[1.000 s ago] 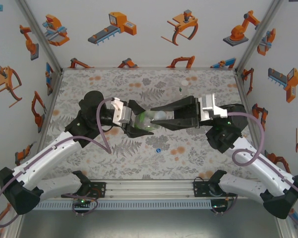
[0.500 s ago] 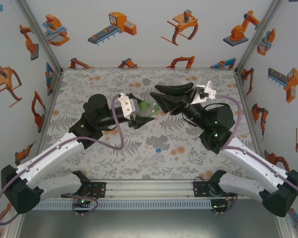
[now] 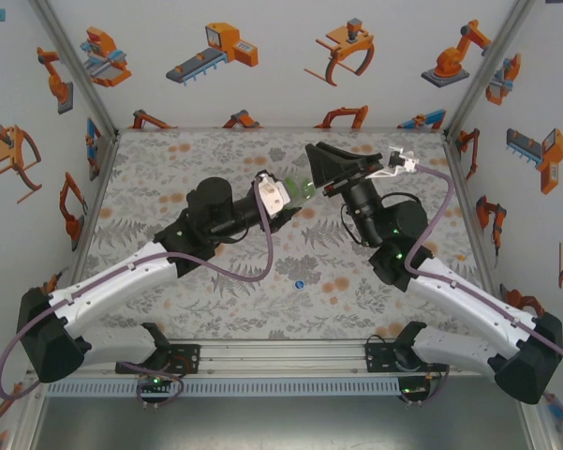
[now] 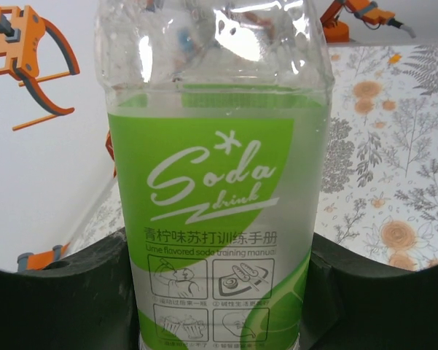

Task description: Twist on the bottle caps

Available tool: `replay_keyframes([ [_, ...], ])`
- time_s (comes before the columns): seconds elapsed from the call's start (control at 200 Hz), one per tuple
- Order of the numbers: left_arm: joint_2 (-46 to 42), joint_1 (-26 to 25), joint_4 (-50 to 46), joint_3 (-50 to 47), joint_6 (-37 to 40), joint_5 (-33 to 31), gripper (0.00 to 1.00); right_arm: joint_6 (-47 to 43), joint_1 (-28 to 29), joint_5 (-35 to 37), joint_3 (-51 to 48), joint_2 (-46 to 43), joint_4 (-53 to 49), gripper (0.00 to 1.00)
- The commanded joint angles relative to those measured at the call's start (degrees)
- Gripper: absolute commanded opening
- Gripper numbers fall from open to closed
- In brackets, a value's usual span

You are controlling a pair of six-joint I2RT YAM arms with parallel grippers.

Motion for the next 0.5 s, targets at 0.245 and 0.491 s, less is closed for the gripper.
replay_keyframes([
  [0.245, 0.1, 1.5, -9.2, 7.0, 3.7, 0.5, 0.0, 2.4, 1.1, -0.1, 1.4, -1.9, -10.0, 0.47],
  [0.491, -1.8, 8.7, -25.8, 10.8, 5.6, 13.5, 0.0, -2.2, 0.1, 1.0, 6.8, -6.4, -28.6, 0.66],
])
